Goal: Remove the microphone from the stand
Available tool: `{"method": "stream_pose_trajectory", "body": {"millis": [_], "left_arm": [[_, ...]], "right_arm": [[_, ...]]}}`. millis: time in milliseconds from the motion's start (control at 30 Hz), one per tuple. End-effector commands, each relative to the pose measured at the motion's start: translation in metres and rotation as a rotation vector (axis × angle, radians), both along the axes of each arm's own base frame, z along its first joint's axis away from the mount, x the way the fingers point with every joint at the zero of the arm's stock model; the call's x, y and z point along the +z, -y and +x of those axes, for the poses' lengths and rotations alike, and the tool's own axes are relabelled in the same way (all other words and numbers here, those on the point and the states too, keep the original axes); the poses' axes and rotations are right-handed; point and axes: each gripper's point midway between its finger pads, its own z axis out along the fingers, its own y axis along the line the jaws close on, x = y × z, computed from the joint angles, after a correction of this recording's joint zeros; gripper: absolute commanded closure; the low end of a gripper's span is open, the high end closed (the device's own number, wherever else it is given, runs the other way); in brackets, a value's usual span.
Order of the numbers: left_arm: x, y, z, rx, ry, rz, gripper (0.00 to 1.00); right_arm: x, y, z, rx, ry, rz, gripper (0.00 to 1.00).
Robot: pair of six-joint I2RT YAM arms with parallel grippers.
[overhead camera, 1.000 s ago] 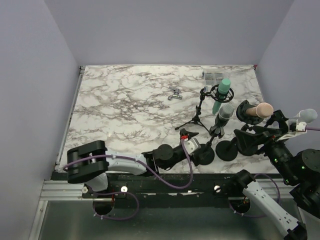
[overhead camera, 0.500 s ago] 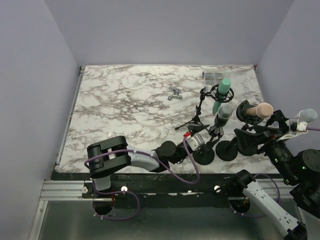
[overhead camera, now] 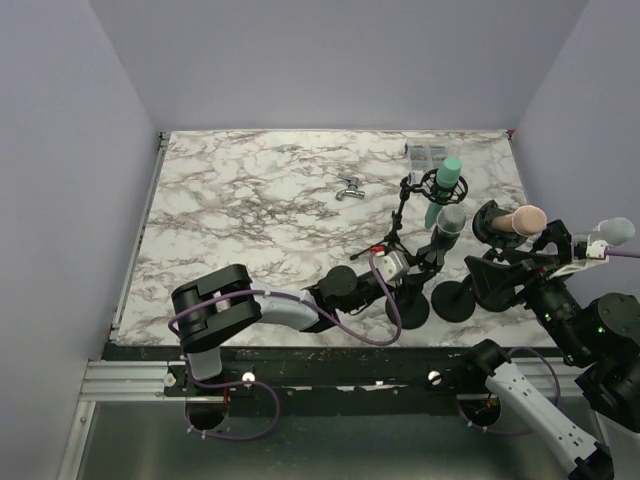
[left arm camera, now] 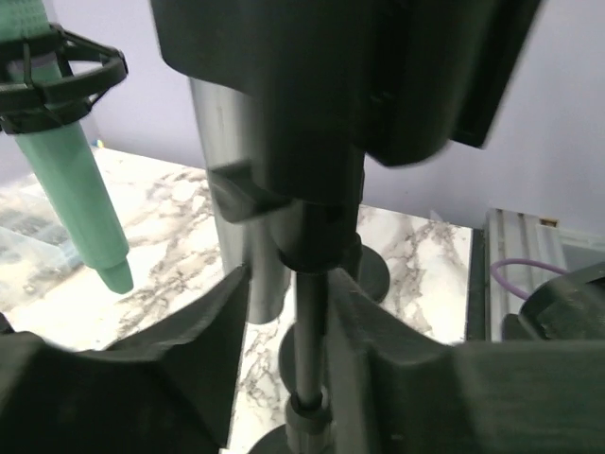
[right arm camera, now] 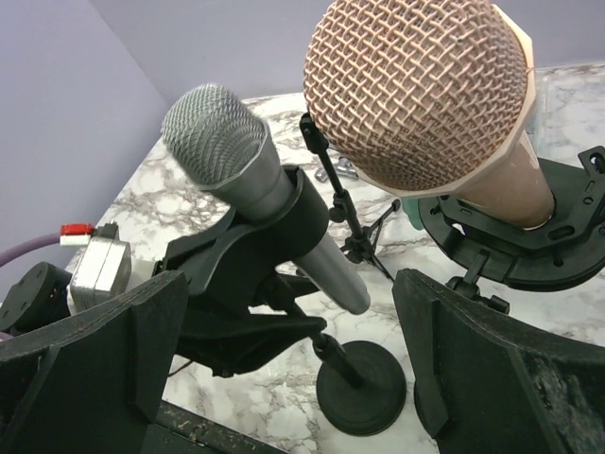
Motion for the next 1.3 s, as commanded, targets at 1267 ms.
{"method": "stream_pose_trajectory", "body": {"millis": [1267], "left_arm": [[-0.058, -0.151, 0.001, -0.075, -0.022, 0.306, 1.0]], "right_arm": [[0.018, -0.112, -0.021, 0.652, 0.074, -0.024, 0.0]]}}
